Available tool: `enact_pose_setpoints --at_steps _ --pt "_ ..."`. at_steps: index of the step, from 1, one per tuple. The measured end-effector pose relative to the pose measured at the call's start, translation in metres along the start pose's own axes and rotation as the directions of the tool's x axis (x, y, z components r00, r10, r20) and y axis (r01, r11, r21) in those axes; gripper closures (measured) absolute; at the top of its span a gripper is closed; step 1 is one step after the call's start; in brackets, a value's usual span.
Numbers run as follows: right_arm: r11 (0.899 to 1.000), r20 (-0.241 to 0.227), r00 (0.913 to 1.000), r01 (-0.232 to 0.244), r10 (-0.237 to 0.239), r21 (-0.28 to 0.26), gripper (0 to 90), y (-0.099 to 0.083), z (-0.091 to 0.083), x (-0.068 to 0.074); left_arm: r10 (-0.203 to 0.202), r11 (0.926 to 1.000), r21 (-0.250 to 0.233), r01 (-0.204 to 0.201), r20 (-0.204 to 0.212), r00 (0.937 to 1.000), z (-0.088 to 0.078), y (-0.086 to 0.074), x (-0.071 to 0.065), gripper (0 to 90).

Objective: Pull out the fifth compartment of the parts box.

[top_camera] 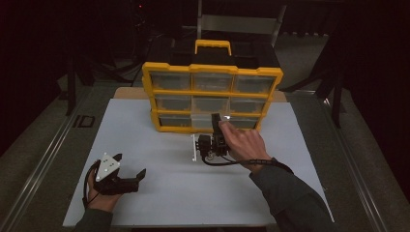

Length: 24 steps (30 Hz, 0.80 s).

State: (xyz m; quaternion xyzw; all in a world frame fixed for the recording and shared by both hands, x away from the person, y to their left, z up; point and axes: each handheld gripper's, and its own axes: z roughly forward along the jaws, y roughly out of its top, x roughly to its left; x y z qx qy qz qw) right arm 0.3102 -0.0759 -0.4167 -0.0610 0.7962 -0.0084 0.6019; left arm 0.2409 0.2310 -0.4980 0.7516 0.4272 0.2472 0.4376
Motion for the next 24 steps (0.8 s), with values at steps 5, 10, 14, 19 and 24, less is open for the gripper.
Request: enact_pose_setpoints --at_steps 5,10,14,19,24 --pt "1.0 0.01 1.0 0.002 -0.002 0.0 76.2 0.001 -0.003 0.003 0.001 1.0 0.002 -0.001 0.0 1.0 0.0 0.0 0.0 0.6" --pt "1.0 0.007 1.0 0.003 -0.003 -0.008 76.3 0.002 -0.006 0.003 0.001 1.0 0.001 -0.001 0.0 1.0 0.0 0.0 0.0 0.6" --pt "1.0 0.01 1.0 0.002 -0.002 -0.011 76.3 0.002 -0.009 0.004 0.0 1.0 0.0 0.0 0.0 1.0 0.0 0.0 0.0 0.6" --pt "1.0 0.014 0.9999 -0.004 0.005 -0.017 76.1 0.001 -0.011 0.007 0.001 1.0 0.0 -0.001 0.0 1.0 0.0 0.0 0.0 0.6" --pt "1.0 0.007 1.0 0.003 -0.003 -0.022 76.0 0.0 -0.013 0.006 0.0 1.0 0.001 0.0 0.0 1.0 0.0 0.0 0.0 0.6"
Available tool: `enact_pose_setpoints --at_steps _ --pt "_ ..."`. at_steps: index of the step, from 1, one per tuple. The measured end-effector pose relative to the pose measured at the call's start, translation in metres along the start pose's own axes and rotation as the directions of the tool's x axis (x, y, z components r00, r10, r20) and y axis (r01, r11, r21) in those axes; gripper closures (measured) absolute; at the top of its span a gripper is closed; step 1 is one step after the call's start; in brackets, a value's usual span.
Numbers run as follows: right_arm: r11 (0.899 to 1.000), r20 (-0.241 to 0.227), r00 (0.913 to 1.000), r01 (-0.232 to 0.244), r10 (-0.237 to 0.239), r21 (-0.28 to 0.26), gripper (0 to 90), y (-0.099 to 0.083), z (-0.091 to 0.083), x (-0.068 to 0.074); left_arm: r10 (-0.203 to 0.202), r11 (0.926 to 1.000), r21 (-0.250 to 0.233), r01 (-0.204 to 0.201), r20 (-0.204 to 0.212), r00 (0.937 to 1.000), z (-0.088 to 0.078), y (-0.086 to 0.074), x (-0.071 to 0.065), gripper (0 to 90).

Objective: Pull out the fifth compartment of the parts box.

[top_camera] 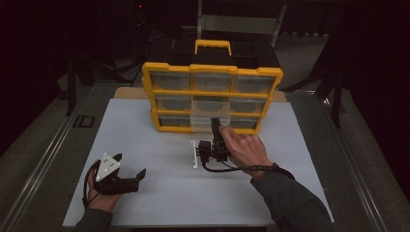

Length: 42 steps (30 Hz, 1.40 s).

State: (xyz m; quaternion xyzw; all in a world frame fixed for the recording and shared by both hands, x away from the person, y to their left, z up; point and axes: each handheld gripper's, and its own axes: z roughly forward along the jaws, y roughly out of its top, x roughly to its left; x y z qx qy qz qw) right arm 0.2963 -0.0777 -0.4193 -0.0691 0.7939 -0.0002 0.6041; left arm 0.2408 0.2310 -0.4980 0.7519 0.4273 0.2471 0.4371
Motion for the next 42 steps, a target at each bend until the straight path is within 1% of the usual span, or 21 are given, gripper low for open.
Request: enact_pose_setpoints --at_steps 2,6,7,8,9,10,12,13,14,17,19,20,22,26,29,32,35,38,39,41,42 --pt "1.0 -0.006 0.9999 -0.009 0.009 -0.005 76.0 -0.001 0.0 0.0 0.0 1.0 0.0 0.0 0.001 1.0 0.0 0.0 0.0 0.6" --pt "1.0 -0.007 0.9999 -0.008 0.008 -0.009 75.8 -0.002 0.0 -0.001 0.0 1.0 -0.001 0.0 0.0 1.0 0.0 0.0 -0.001 0.6" --pt "1.0 -0.009 0.9999 -0.012 0.012 -0.01 75.7 -0.002 0.0 -0.001 0.001 1.0 0.001 -0.001 0.0 1.0 0.0 0.0 0.0 0.6" --pt "0.999 -0.014 0.9995 -0.027 0.027 -0.02 74.9 -0.003 0.0 -0.001 0.001 1.0 0.0 -0.001 0.0 1.0 0.0 0.0 0.0 0.6" --pt "0.999 -0.019 0.9993 -0.031 0.03 -0.02 72.5 -0.004 -0.001 -0.002 0.002 1.0 0.0 -0.002 0.0 1.0 0.0 0.0 0.0 0.6" --pt "0.999 -0.029 0.9989 -0.039 0.038 -0.028 68.1 -0.004 -0.001 -0.002 0.002 1.0 0.002 -0.002 0.0 1.0 0.0 0.0 0.0 0.6" --pt "0.998 -0.035 0.9984 -0.045 0.044 -0.034 66.5 -0.005 0.0 -0.001 0.001 1.0 0.002 -0.001 0.0 1.0 0.0 0.0 -0.001 0.6" --pt "0.998 -0.039 0.9981 -0.048 0.047 -0.034 64.1 -0.006 0.0 0.0 0.002 1.0 0.004 -0.002 0.0 1.0 0.0 0.0 0.0 0.6" --pt "0.997 -0.043 0.9973 -0.062 0.06 -0.04 58.7 -0.008 0.001 0.002 0.002 1.0 0.004 -0.002 0.0 1.0 0.0 0.0 0.0 0.6" --pt "0.996 -0.042 0.9966 -0.073 0.071 -0.044 54.9 -0.009 0.001 0.003 0.003 1.0 0.004 -0.003 -0.001 1.0 0.0 0.0 0.0 0.6" --pt "0.996 -0.04 0.9964 -0.077 0.075 -0.044 54.0 -0.009 0.001 0.003 0.003 1.0 0.007 -0.003 0.0 1.0 0.0 0.0 0.0 0.6" --pt "0.995 -0.044 0.9952 -0.089 0.087 -0.046 51.1 -0.011 0.0 0.002 0.003 1.0 0.007 -0.003 0.0 1.0 0.0 0.0 0.0 0.6" --pt "0.995 -0.038 0.9952 -0.092 0.09 -0.048 49.2 -0.013 0.0 0.001 0.003 1.0 0.007 -0.003 0.0 1.0 0.0 0.0 -0.001 0.6" --pt "0.992 -0.042 0.9925 -0.117 0.115 -0.053 47.3 -0.017 0.0 0.0 0.003 1.0 0.007 -0.003 0.0 1.0 0.0 0.0 -0.001 0.6" --pt "0.988 -0.05 0.9885 -0.146 0.143 -0.054 45.6 -0.02 0.0 0.0 0.003 1.0 0.007 -0.003 0.0 1.0 0.001 0.0 -0.001 0.6" --pt "0.981 -0.059 0.9814 -0.186 0.183 -0.06 43.9 -0.024 -0.001 0.0 0.004 1.0 0.009 -0.004 0.0 1.0 0.0 0.0 -0.001 0.6" --pt "0.969 -0.076 0.9694 -0.239 0.234 -0.067 41.7 -0.028 -0.002 -0.001 0.003 1.0 0.005 -0.003 0.0 1.0 0.0 0.0 -0.001 0.6" --pt "0.954 -0.085 0.9554 -0.289 0.283 -0.074 40.5 -0.034 -0.002 -0.002 0.004 1.0 0.005 -0.004 0.001 1.0 0.0 0.0 -0.001 0.6" --pt "0.948 -0.093 0.9491 -0.308 0.301 -0.075 40.0 -0.036 -0.002 -0.003 0.005 1.0 0.004 -0.005 0.001 1.0 0.0 0.0 0.0 0.6" --pt "0.929 -0.111 0.9298 -0.36 0.351 -0.08 38.7 -0.041 -0.002 -0.004 0.002 1.0 0.004 -0.002 0.003 1.0 0.0 0.0 0.0 0.6" --pt "0.929 -0.111 0.9298 -0.36 0.351 -0.08 38.7 -0.041 -0.002 -0.004 0.002 1.0 0.004 -0.002 0.003 1.0 0.0 0.0 0.0 0.6"
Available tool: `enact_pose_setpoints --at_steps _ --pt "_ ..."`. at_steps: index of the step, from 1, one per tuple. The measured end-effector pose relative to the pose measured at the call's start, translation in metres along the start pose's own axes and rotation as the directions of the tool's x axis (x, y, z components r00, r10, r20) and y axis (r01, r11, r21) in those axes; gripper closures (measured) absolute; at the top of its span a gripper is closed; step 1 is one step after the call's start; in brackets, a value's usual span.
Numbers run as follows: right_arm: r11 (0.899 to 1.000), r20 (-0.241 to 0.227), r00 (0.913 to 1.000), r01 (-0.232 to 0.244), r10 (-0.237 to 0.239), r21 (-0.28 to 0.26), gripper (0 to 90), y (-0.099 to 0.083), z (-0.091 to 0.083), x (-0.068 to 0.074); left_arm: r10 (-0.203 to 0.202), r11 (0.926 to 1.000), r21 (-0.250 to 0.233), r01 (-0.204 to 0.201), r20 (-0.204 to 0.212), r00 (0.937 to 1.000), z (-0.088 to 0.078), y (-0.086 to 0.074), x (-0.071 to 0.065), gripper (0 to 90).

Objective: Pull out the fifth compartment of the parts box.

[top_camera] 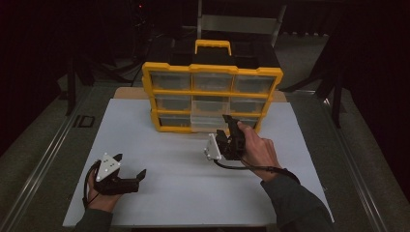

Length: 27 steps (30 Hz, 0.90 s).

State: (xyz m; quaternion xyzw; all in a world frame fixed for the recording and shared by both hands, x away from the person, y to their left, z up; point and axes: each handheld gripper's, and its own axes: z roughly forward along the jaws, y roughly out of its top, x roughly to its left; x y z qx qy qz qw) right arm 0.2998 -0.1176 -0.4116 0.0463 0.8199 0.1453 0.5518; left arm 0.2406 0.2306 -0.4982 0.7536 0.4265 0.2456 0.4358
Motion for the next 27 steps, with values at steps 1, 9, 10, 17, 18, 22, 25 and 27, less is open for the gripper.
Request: enact_pose_setpoints --at_steps 1,9,10,17,18,22,25,27 --pt "1.0 -0.006 0.9998 -0.017 0.017 -0.002 38.3 -0.002 0.0 -0.001 0.0 1.0 0.001 0.0 0.0 1.0 0.0 0.0 0.0 0.6" --pt "0.97 -0.102 0.9664 -0.24 0.236 -0.035 33.7 -0.025 -0.004 -0.01 0.002 1.0 0.007 -0.002 -0.002 1.0 0.002 0.0 0.0 0.6" --pt "0.965 -0.107 0.9615 -0.258 0.253 -0.038 33.3 -0.027 -0.004 -0.011 0.001 1.0 0.008 0.0 -0.002 1.0 0.002 0.0 0.0 0.6" --pt "0.876 -0.222 0.8576 -0.481 0.464 -0.029 30.7 -0.053 -0.004 -0.02 0.0 0.9999 0.01 0.0 0.0 1.0 0.002 0.0 0.0 0.6" --pt "0.857 -0.242 0.8342 -0.514 0.495 -0.019 30.4 -0.057 -0.003 -0.021 0.001 0.9999 0.01 -0.001 0.001 1.0 0.002 0.0 0.0 0.6" --pt "0.783 -0.313 0.7427 -0.622 0.592 0.003 30.1 -0.07 0.002 -0.026 0.002 0.9999 0.012 -0.002 0.001 1.0 0.002 0.0 0.0 0.6" --pt "0.716 -0.363 0.6613 -0.697 0.657 0.026 29.9 -0.079 0.006 -0.028 0.0 0.9999 0.014 0.0 0.001 1.0 0.002 0.0 0.0 0.6" --pt "0.675 -0.395 0.6048 -0.736 0.691 0.053 29.2 -0.084 0.009 -0.028 0.003 0.9999 0.015 -0.003 0.001 1.0 0.002 0.0 0.0 0.6"
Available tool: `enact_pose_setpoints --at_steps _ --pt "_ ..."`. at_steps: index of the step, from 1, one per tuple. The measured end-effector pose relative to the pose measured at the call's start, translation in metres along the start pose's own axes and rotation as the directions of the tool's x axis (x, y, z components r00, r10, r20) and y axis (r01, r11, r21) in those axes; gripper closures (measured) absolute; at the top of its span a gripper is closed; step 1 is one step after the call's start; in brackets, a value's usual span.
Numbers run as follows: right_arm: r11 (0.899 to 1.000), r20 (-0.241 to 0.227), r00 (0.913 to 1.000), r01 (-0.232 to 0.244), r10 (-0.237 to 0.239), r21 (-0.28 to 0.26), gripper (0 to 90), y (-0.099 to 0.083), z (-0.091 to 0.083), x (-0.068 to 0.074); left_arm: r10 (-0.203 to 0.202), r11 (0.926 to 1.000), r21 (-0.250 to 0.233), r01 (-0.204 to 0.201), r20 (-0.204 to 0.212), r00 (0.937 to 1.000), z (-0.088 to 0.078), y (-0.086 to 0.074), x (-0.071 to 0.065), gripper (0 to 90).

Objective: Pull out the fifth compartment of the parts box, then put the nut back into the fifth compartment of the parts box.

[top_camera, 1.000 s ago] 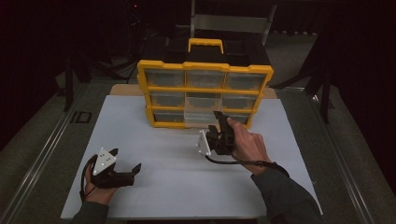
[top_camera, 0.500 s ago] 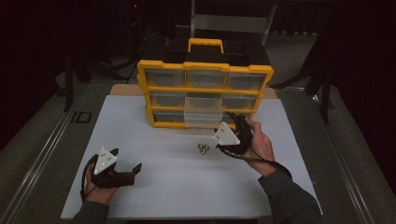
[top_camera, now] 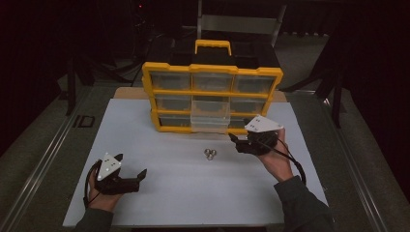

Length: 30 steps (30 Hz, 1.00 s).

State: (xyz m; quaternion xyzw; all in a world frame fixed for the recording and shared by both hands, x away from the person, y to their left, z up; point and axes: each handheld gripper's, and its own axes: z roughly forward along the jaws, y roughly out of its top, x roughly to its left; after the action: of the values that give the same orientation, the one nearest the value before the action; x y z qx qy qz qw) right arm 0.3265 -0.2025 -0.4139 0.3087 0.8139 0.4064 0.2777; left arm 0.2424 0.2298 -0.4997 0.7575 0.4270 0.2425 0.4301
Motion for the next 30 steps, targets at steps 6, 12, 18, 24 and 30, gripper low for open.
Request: enact_pose_setpoints --at_steps 6,12,18,24,30 --pt "0.996 -0.066 0.9947 -0.076 0.079 0.045 28.1 -0.007 0.008 -0.002 -0.003 1.0 0.0 0.003 0.0 1.0 0.0 0.0 0.0 0.6" --pt "0.994 -0.104 0.9911 -0.075 0.083 0.079 28.0 -0.01 0.014 0.006 -0.006 1.0 -0.003 0.006 0.003 1.0 0.0 0.0 0.0 0.6" --pt "0.991 -0.14 0.9869 -0.063 0.08 0.116 27.8 -0.014 0.022 0.015 -0.007 1.0 -0.004 0.007 0.003 1.0 -0.001 0.0 0.0 0.6" --pt "0.988 -0.169 0.9828 -0.051 0.075 0.146 27.8 -0.017 0.031 0.023 -0.006 1.0 -0.004 0.006 0.004 1.0 0.0 0.0 0.0 0.6" --pt "0.984 -0.193 0.979 -0.034 0.068 0.172 27.8 -0.021 0.038 0.033 -0.005 1.0 -0.004 0.005 0.003 1.0 0.0 0.0 0.0 0.6"
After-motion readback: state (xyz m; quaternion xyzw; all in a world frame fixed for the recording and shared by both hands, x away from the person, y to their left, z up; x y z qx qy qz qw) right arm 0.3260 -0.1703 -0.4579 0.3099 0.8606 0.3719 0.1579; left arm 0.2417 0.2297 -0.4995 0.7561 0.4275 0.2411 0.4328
